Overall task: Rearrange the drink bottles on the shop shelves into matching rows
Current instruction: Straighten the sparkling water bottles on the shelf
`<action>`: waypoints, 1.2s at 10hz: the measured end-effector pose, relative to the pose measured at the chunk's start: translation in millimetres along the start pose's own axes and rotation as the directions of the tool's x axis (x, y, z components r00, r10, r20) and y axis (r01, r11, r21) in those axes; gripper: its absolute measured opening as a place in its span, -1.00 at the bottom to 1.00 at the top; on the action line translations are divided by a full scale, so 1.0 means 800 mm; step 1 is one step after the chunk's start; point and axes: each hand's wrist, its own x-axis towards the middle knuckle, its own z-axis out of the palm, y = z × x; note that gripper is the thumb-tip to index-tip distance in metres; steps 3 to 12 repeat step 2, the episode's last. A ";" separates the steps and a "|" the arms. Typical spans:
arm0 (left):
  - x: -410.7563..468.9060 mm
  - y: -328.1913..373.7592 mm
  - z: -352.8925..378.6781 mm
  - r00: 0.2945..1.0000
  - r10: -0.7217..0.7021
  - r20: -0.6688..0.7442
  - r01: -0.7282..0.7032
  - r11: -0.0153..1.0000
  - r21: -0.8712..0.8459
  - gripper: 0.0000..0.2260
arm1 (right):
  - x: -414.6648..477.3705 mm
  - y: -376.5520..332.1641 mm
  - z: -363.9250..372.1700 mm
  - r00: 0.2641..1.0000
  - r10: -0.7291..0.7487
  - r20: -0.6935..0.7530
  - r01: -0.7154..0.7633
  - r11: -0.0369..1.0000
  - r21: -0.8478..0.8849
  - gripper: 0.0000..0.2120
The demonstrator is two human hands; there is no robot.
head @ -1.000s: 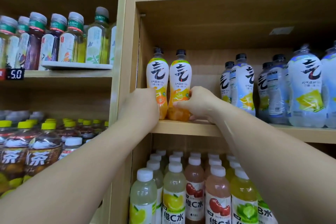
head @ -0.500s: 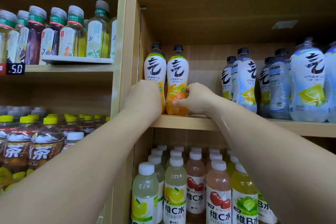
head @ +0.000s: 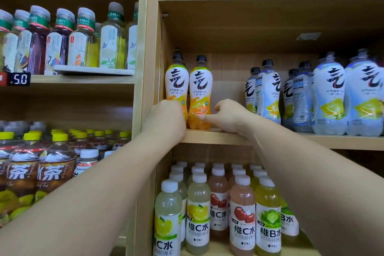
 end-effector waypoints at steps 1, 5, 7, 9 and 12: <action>-0.014 -0.006 0.002 0.997 0.073 0.008 -0.072 0.993 -0.096 -0.75 | -0.024 0.001 -0.008 1.000 0.015 0.008 -0.014 0.994 -0.111 -0.35; -0.034 -0.007 -0.005 0.995 0.082 0.048 -0.076 0.989 -0.124 -0.62 | -0.059 0.009 -0.018 0.999 0.016 -0.030 -0.021 0.985 -0.172 -0.37; -0.034 -0.007 -0.005 0.995 0.082 0.048 -0.076 0.989 -0.124 -0.62 | -0.059 0.009 -0.018 0.999 0.016 -0.030 -0.021 0.985 -0.172 -0.37; -0.034 -0.007 -0.005 0.995 0.082 0.048 -0.076 0.989 -0.124 -0.62 | -0.059 0.009 -0.018 0.999 0.016 -0.030 -0.021 0.985 -0.172 -0.37; -0.034 -0.007 -0.005 0.995 0.082 0.048 -0.076 0.989 -0.124 -0.62 | -0.059 0.009 -0.018 0.999 0.016 -0.030 -0.021 0.985 -0.172 -0.37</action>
